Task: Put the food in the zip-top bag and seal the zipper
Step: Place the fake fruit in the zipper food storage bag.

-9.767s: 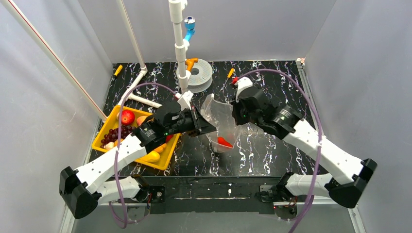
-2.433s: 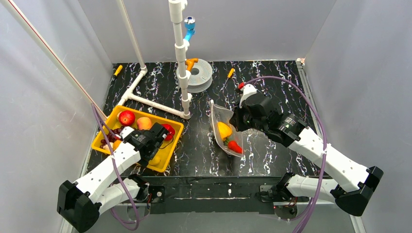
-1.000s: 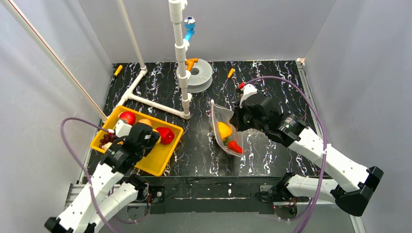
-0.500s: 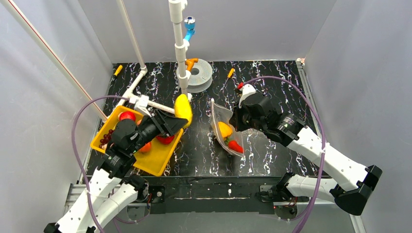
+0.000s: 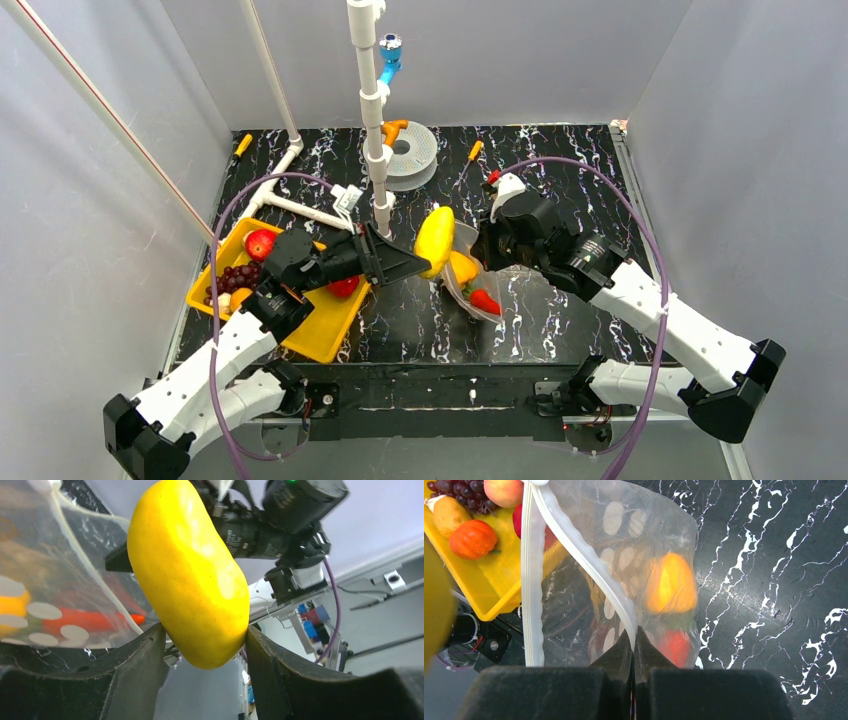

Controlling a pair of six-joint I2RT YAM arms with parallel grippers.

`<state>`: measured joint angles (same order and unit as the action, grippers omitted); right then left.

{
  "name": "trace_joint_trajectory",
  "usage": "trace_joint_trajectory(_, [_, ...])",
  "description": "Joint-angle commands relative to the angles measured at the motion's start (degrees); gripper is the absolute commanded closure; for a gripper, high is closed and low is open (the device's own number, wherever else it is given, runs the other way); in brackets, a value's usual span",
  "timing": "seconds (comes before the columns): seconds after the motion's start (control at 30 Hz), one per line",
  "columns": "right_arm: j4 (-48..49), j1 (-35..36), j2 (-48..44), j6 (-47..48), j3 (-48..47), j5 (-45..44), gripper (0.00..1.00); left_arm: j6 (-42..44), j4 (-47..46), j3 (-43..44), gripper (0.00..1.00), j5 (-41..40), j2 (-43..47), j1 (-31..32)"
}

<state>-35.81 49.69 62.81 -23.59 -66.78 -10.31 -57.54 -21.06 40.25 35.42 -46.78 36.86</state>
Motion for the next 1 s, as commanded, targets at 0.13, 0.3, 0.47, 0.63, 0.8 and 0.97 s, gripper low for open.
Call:
trace_joint_trajectory(0.13, [2.5,0.2,0.1,-0.1,-0.9,-0.2,0.99,-3.6,10.1,3.4,0.83,-11.9,-2.9,8.2])
trace_joint_trajectory(0.3, [2.6,0.2,0.1,-0.6,-1.2,-0.2,0.99,-5.3,15.4,5.0,0.88,-17.1,-3.6,9.5])
trace_joint_trajectory(0.47, [2.6,0.2,-0.1,-0.7,-1.4,-0.3,0.99,-8.2,20.6,5.0,0.85,-26.1,-2.9,11.3])
trace_joint_trajectory(0.63, [3.2,0.2,0.4,-0.9,-1.3,0.3,0.99,-12.4,25.0,5.3,0.74,-30.6,-5.5,11.4])
trace_joint_trajectory(0.8, [3.1,0.3,0.4,-1.1,-1.4,0.9,0.99,-12.4,21.6,5.7,0.44,-31.0,-8.2,11.4])
trace_joint_trajectory(0.97, [3.1,0.2,-0.2,-1.0,-1.0,0.8,0.99,-7.2,21.4,9.4,0.22,-27.7,-10.3,11.3])
